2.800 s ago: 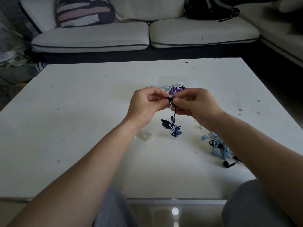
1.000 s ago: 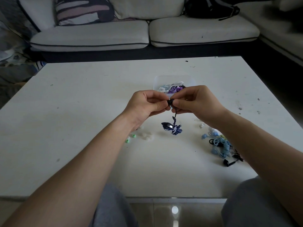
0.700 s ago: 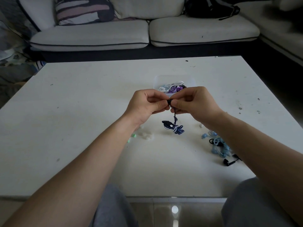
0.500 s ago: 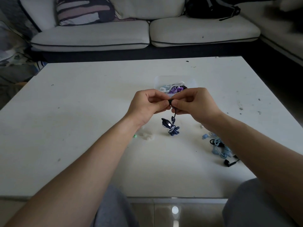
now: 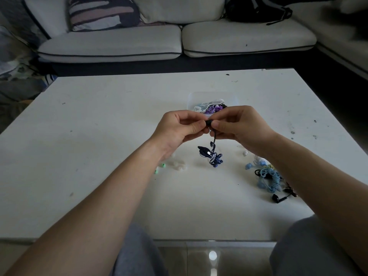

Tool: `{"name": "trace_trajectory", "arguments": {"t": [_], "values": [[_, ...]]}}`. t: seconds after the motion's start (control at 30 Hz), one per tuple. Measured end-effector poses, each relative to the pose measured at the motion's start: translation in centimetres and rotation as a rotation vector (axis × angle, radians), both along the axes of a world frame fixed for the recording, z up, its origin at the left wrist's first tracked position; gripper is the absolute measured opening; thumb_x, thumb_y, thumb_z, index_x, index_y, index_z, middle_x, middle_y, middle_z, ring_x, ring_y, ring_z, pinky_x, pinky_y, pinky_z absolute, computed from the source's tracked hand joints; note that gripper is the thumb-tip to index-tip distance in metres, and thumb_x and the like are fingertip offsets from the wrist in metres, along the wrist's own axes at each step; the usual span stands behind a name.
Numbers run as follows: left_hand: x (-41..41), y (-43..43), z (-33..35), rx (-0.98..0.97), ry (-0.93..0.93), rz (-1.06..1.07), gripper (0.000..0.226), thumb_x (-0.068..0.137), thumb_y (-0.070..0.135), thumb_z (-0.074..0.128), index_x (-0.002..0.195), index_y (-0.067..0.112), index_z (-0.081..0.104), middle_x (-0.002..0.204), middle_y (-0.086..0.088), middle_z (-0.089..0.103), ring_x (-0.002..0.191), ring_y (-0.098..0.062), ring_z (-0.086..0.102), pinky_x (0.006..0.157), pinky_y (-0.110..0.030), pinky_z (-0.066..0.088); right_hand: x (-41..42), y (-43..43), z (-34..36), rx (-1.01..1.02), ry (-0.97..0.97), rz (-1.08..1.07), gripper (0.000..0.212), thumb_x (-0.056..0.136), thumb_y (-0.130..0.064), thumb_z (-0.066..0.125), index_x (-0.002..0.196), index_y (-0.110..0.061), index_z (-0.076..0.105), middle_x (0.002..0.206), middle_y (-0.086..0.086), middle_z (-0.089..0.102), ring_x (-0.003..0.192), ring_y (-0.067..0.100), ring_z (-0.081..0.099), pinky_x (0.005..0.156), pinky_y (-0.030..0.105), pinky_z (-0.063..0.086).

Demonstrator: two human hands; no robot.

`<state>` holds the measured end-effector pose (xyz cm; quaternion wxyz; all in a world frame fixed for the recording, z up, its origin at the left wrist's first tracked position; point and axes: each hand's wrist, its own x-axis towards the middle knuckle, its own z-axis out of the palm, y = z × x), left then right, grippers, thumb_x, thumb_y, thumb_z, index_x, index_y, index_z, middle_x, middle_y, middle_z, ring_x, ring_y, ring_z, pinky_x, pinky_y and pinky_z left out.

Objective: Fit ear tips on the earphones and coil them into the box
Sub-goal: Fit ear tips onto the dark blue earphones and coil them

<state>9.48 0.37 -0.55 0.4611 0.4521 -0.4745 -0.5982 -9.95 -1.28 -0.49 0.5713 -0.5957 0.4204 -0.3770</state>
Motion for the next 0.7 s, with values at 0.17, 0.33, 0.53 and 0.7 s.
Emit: {"name": "trace_trajectory", "arguments": {"t": [0.17,0.33,0.53,0.7], "values": [[0.03,-0.01,-0.07,-0.008,-0.015,0.005,0.013,0.087,-0.005,0.066,0.094,0.005,0.07,0.078,-0.006,0.074,0.073,-0.018,0.073,0.071,-0.021,0.056,0.1,0.04,0.06,0.009,0.004,-0.003,0.007,0.09,-0.001,0.068,0.095,-0.001,0.073,0.081,0.018,0.072,0.075,0.023,0.07,0.083,0.039,0.06],[0.15,-0.12,-0.39,-0.032,-0.057,0.007,0.014,0.087,-0.006,0.066,0.09,0.008,0.068,0.077,-0.005,0.072,0.07,-0.017,0.07,0.072,-0.023,0.056,0.49,0.15,-0.09,0.03,0.012,-0.001,0.009,0.09,-0.002,0.067,0.097,0.001,0.073,0.08,0.018,0.072,0.075,0.022,0.069,0.08,0.037,0.06],[0.09,-0.18,-0.52,0.001,0.04,0.0,0.016,0.087,-0.01,0.062,0.088,0.005,0.066,0.075,-0.004,0.073,0.068,-0.017,0.071,0.07,-0.021,0.056,0.47,0.24,0.1,0.085,-0.026,0.009,0.007,0.09,-0.003,0.066,0.095,-0.001,0.072,0.078,0.015,0.072,0.072,0.019,0.069,0.071,0.028,0.058],[-0.27,-0.2,-0.47,-0.019,0.028,0.033,0.018,0.086,-0.012,0.064,0.087,0.006,0.069,0.076,-0.006,0.074,0.069,-0.02,0.072,0.072,-0.023,0.057,0.41,0.21,0.25,0.131,-0.067,0.009,0.01,0.091,0.0,0.064,0.09,-0.005,0.072,0.082,0.017,0.07,0.071,0.019,0.068,0.07,0.028,0.058]]}}
